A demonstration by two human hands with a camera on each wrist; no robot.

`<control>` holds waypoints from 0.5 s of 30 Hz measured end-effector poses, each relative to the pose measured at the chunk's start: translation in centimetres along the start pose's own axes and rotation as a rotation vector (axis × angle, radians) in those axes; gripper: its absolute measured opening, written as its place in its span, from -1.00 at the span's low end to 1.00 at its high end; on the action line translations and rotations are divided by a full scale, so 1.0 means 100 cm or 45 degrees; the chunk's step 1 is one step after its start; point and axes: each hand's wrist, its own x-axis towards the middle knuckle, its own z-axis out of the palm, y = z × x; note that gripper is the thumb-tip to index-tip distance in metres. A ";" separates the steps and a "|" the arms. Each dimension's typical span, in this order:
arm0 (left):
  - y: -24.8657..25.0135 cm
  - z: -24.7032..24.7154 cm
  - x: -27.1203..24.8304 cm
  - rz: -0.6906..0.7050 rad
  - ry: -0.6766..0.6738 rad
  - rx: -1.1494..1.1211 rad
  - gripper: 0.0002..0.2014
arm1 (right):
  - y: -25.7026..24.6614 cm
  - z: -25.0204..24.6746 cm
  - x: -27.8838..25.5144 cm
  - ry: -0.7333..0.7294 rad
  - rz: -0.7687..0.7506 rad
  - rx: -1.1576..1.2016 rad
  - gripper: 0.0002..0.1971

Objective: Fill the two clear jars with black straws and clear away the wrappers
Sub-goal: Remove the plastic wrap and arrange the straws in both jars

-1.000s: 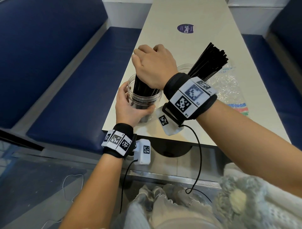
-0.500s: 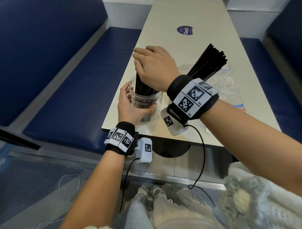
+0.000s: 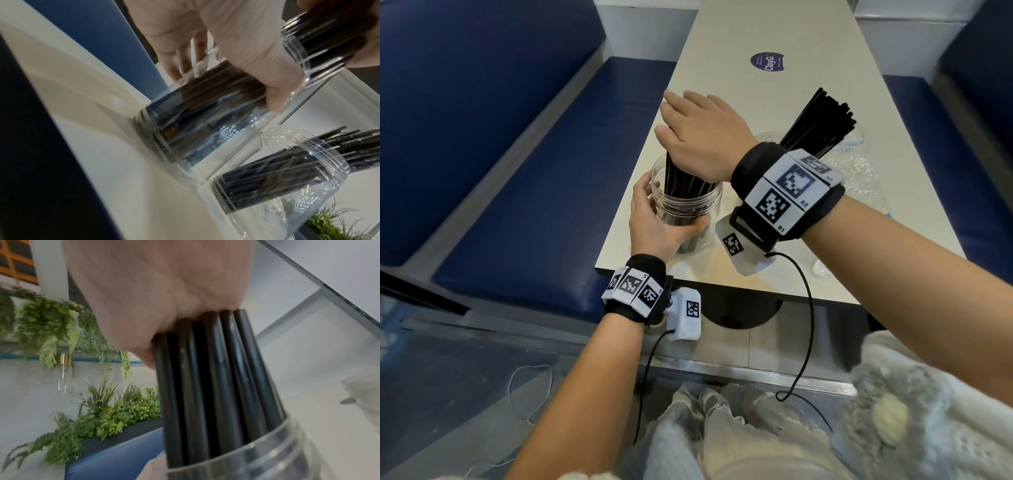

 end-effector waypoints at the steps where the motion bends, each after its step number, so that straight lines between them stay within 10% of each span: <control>1: 0.000 0.000 0.000 0.000 -0.002 0.006 -0.05 | 0.001 -0.001 0.000 -0.004 -0.021 -0.015 -0.50; 15: 0.003 0.000 -0.002 -0.037 -0.021 -0.035 -0.05 | 0.008 -0.001 -0.010 0.052 -0.145 -0.050 -0.54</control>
